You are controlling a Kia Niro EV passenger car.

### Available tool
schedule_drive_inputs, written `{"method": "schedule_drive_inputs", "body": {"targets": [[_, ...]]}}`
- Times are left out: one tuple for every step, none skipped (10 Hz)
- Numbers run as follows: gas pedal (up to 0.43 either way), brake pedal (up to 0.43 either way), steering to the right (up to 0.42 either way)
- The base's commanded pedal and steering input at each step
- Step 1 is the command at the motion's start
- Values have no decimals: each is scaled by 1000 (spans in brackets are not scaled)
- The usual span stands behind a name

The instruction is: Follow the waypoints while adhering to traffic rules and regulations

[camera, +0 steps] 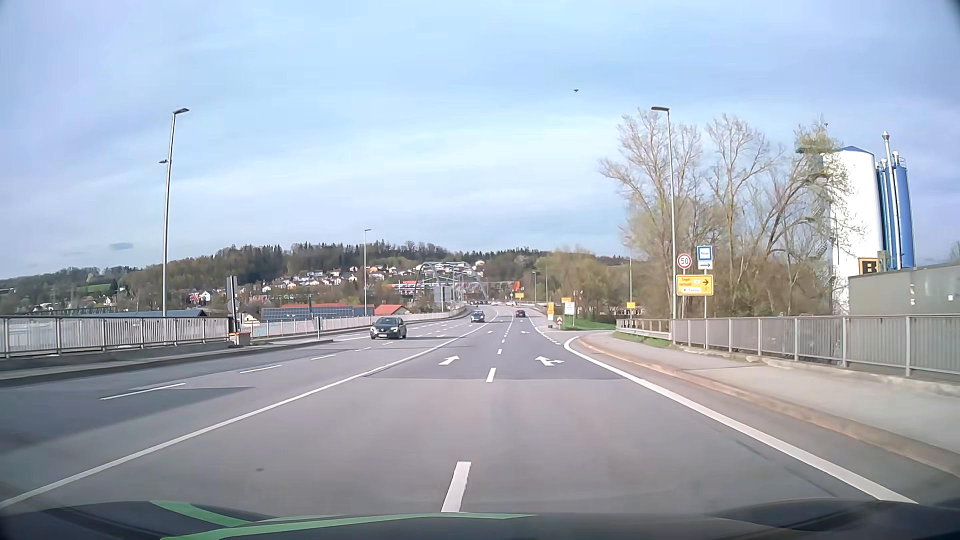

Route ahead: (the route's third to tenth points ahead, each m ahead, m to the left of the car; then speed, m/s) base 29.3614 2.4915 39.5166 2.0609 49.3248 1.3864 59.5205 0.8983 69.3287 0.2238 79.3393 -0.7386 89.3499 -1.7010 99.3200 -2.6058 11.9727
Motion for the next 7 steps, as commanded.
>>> {"method": "schedule_drive_inputs", "body": {"targets": [[28, 0, -5], [39, 0, -5], [47, 0, -5], [47, 0, -5], [59, 0, -5], [67, 0, -3], [67, 0, 3]]}}
